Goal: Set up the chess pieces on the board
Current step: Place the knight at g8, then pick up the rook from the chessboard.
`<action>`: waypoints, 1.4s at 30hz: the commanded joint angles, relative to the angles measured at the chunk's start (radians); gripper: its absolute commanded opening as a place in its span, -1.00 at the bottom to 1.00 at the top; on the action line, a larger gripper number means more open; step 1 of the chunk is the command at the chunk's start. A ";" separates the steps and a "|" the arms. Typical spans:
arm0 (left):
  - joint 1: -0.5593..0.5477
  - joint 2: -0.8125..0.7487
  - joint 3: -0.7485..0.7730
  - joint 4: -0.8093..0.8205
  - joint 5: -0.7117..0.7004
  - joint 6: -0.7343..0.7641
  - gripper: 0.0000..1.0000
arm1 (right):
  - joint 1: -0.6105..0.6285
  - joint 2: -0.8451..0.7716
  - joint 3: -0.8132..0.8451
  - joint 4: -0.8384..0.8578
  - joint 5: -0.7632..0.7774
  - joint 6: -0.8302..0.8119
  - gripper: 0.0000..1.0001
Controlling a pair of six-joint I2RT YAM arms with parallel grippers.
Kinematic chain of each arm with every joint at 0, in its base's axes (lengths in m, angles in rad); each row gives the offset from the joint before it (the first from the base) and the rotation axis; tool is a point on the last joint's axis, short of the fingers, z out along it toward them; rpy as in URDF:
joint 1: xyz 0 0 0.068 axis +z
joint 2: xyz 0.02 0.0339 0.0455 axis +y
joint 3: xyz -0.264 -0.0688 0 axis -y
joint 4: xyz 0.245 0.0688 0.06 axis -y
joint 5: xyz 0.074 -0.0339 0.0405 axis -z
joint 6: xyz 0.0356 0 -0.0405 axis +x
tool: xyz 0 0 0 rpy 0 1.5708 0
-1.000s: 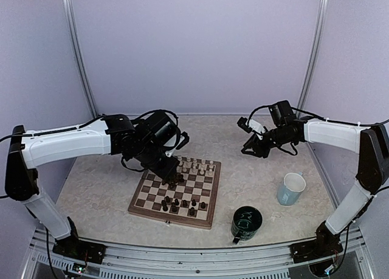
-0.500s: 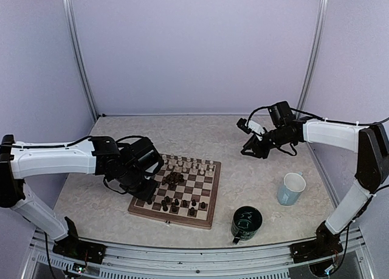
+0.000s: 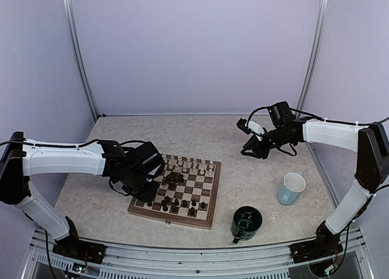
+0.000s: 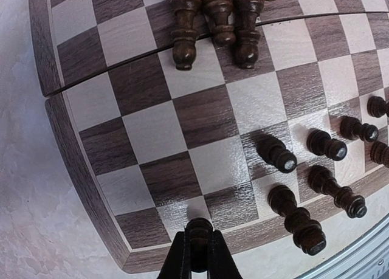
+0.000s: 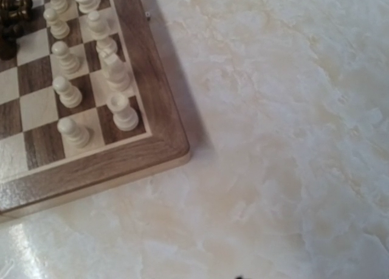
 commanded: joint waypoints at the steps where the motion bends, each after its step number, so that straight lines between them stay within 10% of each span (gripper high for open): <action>1: 0.006 0.014 -0.015 0.019 -0.011 0.010 -0.96 | 0.005 0.016 -0.003 -0.009 -0.012 -0.005 -0.43; 27: -0.013 0.019 0.204 0.021 -0.097 0.052 -0.24 | 0.005 0.025 0.000 -0.014 -0.017 -0.005 -0.43; 42: 0.009 0.398 0.487 0.036 -0.134 0.186 -0.18 | 0.005 0.039 -0.002 -0.015 -0.018 -0.008 -0.42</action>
